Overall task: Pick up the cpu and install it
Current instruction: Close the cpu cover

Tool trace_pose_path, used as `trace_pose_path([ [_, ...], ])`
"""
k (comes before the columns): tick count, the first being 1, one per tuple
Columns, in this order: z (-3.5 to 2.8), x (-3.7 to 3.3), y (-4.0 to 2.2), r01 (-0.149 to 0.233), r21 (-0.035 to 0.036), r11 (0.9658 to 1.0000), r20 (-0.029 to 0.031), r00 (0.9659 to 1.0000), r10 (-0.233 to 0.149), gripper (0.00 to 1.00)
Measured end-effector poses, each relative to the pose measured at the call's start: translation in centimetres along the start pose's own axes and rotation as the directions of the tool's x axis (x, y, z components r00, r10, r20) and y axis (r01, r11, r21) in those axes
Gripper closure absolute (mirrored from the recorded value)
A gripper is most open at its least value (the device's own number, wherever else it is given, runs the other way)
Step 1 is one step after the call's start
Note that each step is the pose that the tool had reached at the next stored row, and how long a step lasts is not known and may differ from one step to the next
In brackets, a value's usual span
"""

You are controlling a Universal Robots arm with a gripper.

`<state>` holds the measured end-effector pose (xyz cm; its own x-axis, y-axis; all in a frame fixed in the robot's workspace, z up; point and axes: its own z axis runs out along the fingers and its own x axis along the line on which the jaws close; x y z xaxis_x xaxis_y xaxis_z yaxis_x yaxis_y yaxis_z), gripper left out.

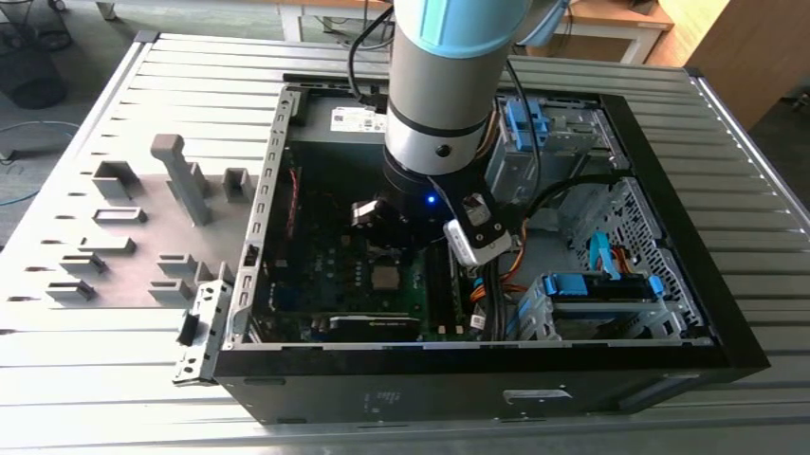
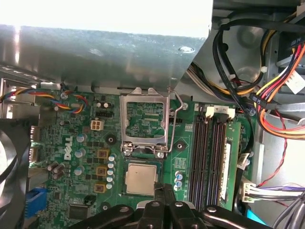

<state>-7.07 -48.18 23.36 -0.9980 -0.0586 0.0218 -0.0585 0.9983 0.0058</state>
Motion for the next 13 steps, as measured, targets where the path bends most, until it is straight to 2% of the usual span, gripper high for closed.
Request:
trace_pose_path([
  [4, -0.01, -0.01, 0.00, 0.000, -0.0001, 1.0000, 0.0000, 1.0000, 0.000, 0.89],
  [7, -0.54, 0.00, 0.01, 0.003, -0.0005, 1.0000, 0.0000, 1.0000, -0.003, 0.89],
  [10, -0.63, 0.01, 0.01, 0.008, -0.0007, 1.0000, 0.0001, 1.0000, -0.008, 0.89],
  [13, -0.63, 0.01, 0.01, 0.058, 0.0006, 0.9983, -0.0003, 0.9983, -0.058, 0.89],
])
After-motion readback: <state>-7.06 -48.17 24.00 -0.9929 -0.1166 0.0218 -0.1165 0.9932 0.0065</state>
